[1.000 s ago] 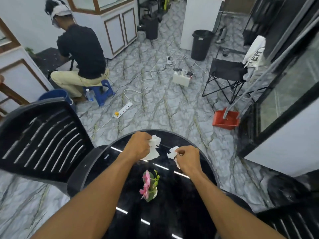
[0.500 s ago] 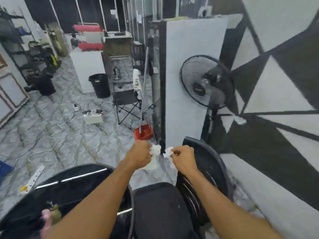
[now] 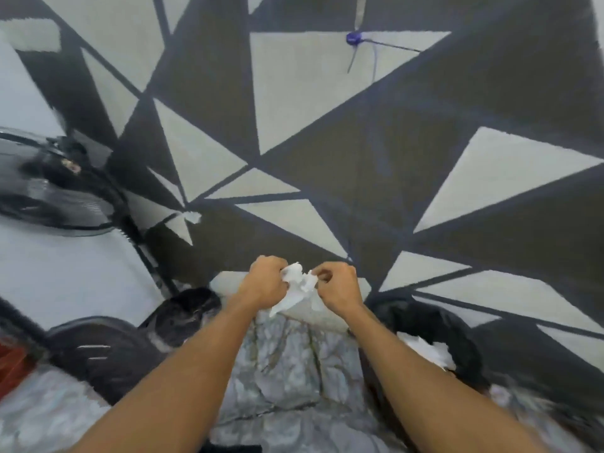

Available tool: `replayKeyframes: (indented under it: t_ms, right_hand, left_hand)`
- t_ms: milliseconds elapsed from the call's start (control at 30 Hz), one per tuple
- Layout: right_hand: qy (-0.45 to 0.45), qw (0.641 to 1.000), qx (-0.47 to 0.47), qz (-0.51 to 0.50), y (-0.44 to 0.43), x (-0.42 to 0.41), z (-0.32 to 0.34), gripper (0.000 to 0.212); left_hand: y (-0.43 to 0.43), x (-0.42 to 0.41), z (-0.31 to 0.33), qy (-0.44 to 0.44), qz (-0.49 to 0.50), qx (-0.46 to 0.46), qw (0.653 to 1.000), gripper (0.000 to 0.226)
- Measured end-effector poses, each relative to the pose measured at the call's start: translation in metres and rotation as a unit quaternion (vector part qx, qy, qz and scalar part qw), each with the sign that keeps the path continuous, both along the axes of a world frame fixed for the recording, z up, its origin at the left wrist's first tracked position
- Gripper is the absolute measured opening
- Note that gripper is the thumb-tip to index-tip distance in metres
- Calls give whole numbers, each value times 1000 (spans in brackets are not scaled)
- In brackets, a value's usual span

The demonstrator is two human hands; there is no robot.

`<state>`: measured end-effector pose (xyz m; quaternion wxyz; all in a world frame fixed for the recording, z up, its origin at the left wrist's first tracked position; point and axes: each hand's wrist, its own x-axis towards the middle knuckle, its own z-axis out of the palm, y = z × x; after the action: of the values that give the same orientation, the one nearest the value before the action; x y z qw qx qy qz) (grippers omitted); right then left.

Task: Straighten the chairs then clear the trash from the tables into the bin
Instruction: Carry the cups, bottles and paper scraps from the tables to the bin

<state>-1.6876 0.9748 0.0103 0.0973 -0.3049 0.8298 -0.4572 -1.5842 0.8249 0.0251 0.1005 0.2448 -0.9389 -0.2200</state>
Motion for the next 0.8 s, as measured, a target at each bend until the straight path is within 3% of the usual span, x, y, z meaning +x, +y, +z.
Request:
replayKeyframes:
  t_ms: [67,333,633,800]
  right_hand:
    - [-8,999,15,-47,30,-31,-11,31]
    - [-39,974,89,-206,125,-168,-73,33]
    - [-157,925,125,-324,188,-246,-134,25]
    - [-207,897,123,-372,218,-281,-171,28]
  left_hand:
    - [21,-49,-15,3,-47,13,999,3]
    - [89,-209,-75,-29,-171,113,978,30]
    - [140,-345,-141,-120,-193,183,956,11]
    - [171,-390,-175,-180,-211,187,942,26]
